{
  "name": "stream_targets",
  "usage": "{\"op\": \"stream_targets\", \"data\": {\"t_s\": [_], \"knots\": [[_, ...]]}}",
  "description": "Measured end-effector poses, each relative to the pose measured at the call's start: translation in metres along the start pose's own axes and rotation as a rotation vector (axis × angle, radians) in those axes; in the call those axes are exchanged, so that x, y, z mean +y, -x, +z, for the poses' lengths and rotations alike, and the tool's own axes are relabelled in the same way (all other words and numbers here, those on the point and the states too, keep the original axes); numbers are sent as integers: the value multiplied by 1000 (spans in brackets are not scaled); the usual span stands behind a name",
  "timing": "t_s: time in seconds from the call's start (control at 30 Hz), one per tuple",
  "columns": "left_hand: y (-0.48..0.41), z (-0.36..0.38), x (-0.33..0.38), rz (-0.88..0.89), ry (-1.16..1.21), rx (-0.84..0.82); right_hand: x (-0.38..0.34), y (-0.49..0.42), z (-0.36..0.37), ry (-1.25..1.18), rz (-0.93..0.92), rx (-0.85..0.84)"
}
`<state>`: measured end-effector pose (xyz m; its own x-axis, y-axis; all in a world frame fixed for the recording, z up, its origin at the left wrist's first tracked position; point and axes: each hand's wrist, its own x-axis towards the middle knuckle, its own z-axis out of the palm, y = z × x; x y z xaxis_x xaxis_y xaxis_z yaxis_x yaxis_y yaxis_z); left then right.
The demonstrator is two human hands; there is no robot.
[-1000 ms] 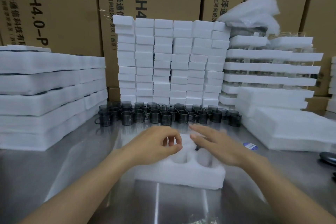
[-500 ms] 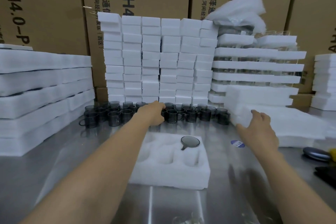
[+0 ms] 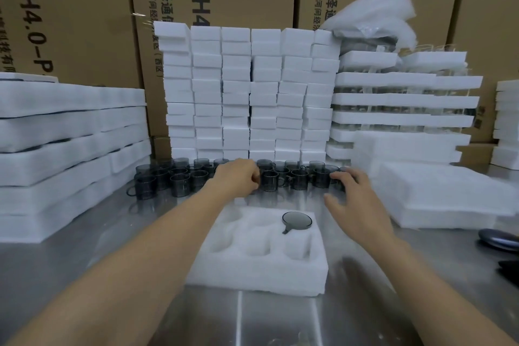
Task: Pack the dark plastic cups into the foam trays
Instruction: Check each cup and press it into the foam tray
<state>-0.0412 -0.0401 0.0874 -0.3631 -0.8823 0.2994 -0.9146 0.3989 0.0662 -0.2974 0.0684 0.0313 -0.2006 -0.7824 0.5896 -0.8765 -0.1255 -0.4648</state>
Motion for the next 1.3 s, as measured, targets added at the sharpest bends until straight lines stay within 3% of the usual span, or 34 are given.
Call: {"op": "stream_targets", "data": {"t_s": [0.23, 0.33, 0.53, 0.8, 0.9, 1.2, 1.3], "knots": [[84, -21, 23, 408, 196, 361, -35, 12, 4, -254, -257, -128], [110, -8, 20, 461, 289, 499, -45, 18, 6, -276, -336, -157], [116, 6, 17, 569, 282, 583, -49, 19, 10, -308, -418, -110], [117, 4, 23, 545, 497, 623, -58, 20, 7, -405, -481, 146], [118, 3, 25, 435, 669, 638, -60, 23, 11, -406, -501, 195], [114, 1, 22, 413, 685, 678, -65, 23, 12, -422, -478, 205], [117, -1, 29, 301, 961, 541, -66, 22, 7, -418, -450, 203]]}}
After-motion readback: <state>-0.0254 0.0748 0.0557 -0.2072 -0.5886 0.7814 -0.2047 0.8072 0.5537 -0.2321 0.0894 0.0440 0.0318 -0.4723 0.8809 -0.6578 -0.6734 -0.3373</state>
